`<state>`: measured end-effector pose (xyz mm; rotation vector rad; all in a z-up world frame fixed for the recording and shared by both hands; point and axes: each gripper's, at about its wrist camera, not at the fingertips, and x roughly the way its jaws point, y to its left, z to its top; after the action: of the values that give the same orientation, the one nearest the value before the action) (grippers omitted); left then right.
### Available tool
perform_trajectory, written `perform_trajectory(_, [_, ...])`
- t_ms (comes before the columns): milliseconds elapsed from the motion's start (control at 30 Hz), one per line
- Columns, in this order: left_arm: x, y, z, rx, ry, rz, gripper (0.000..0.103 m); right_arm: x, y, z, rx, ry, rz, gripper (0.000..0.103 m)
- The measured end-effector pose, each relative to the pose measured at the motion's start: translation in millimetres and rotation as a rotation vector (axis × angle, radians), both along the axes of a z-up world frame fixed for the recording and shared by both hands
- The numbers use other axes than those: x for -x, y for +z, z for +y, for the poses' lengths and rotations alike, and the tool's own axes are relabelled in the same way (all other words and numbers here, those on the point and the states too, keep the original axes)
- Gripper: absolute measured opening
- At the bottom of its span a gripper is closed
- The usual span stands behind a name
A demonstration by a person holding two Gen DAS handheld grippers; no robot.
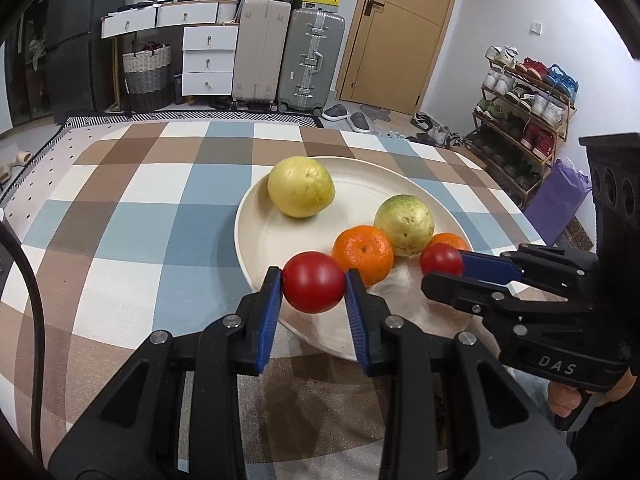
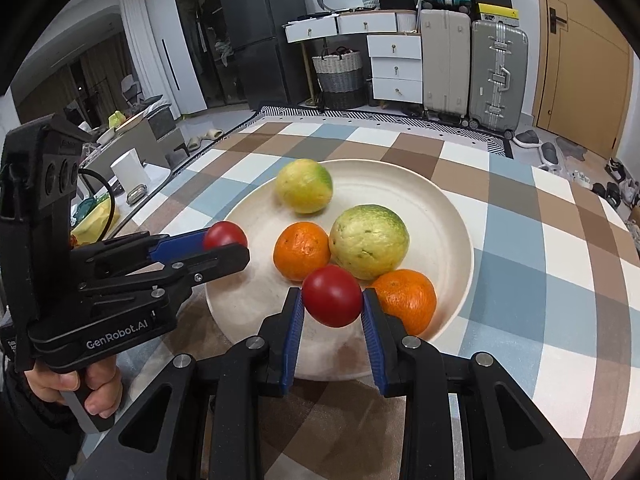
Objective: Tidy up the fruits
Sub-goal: 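Carry both red tomatoes over the cream plate and open both grippers, then withdraw both grippers from the plate toward the plums and brown fruits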
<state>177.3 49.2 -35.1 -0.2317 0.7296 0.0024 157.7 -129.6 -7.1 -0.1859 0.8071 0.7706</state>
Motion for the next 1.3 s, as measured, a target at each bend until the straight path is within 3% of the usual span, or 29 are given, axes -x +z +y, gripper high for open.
perform_trajectory(300, [2, 1, -1, -0.005, 0.008, -0.011, 0.029, -5, -1, 9, 0.044, -0.049, -0.064, 0.030])
perform_trajectory(500, [10, 6, 4, 0.005, 0.028, -0.046, 0.029, 9, 8, 1, 0.035, -0.046, -0.126, 0.037])
perform_trajectory(600, [16, 9, 4, 0.010, 0.023, -0.052, 0.040, 14, 11, -9, 0.010, -0.040, -0.112, 0.050])
perform_trajectory(700, [24, 11, 2, -0.003, 0.026, -0.052, 0.057, 20, 13, -23, -0.026, -0.056, -0.112, 0.070])
perform_trajectory(767, [31, 14, 0, -0.023, 0.021, -0.055, 0.072, 25, 15, -32, -0.049, -0.077, -0.121, 0.089])
perform_trajectory(833, [40, 17, -1, -0.023, 0.023, -0.070, 0.082, 28, 14, -38, -0.050, -0.092, -0.130, 0.097])
perform_trajectory(933, [49, 24, -1, -0.037, 0.030, -0.092, 0.087, 30, 10, -44, -0.025, -0.101, -0.118, 0.101])
perform_trajectory(1033, [59, 29, -3, -0.041, 0.032, -0.103, 0.102, 36, 8, -50, -0.024, -0.104, -0.105, 0.102])
perform_trajectory(1300, [83, 29, -9, -0.066, 0.025, -0.087, 0.102, 58, 6, -58, -0.024, -0.083, -0.065, 0.103])
